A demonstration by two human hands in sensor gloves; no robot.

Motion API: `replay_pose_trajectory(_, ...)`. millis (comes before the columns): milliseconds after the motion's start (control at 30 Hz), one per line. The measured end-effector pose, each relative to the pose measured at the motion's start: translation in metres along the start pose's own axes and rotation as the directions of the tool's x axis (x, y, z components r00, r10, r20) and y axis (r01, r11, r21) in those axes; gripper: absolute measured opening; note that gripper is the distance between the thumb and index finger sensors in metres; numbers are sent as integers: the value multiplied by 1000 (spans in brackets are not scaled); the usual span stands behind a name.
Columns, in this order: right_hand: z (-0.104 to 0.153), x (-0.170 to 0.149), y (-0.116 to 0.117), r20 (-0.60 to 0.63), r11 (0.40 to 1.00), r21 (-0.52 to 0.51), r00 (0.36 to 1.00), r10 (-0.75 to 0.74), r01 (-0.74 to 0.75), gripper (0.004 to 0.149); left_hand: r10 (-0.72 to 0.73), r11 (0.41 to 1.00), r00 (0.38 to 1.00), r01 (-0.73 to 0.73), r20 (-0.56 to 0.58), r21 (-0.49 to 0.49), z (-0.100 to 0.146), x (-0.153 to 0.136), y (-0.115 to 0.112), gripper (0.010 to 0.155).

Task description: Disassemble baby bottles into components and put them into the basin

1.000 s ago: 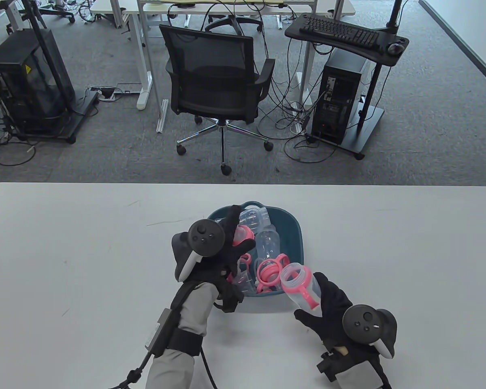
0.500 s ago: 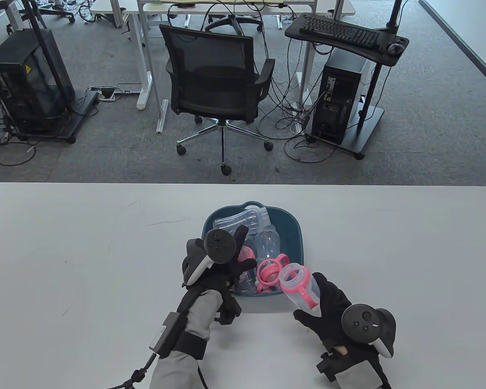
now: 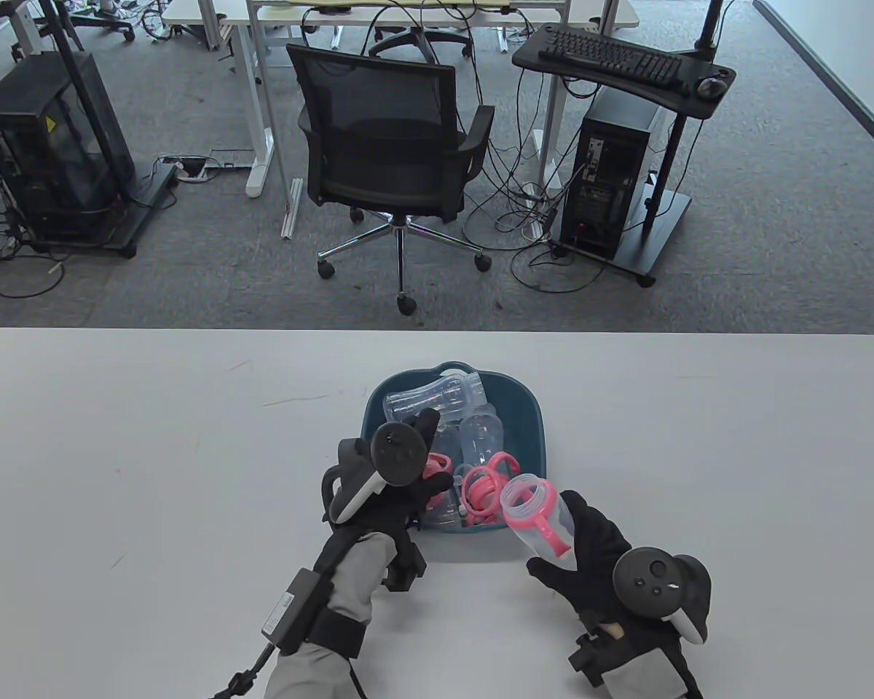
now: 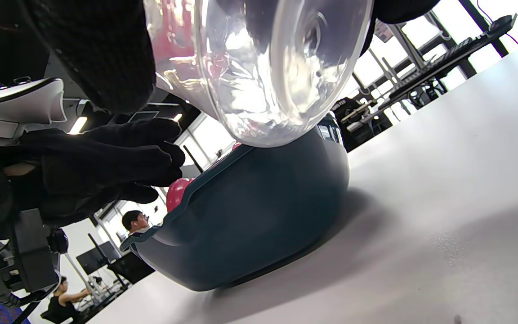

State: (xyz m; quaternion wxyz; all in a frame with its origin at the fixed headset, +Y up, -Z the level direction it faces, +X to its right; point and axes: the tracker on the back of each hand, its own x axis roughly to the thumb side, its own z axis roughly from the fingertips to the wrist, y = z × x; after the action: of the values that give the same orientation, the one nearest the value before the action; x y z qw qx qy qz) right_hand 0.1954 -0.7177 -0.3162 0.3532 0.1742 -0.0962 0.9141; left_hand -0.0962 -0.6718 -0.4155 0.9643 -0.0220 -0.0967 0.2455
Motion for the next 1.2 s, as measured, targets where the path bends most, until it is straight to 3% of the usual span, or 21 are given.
replay_pose_trajectory(333,0,2,2,12,1000,7,1000,29,-29,92,239,960,953,-260,187,103,44,-3,27,83)
replay_pose_trajectory(533,0,9,6,32,997,27,997,73,-73,92,400,906,883,-421,244,39,57,6,17,86)
replay_pose_trajectory(767,0,16,13,59,992,47,992,112,-115,92,430,899,867,-436,252,-35,62,24,5,89)
replay_pose_trajectory(1200,0,26,23,104,971,82,971,216,-225,92,368,925,917,-344,154,-162,66,44,-15,92)
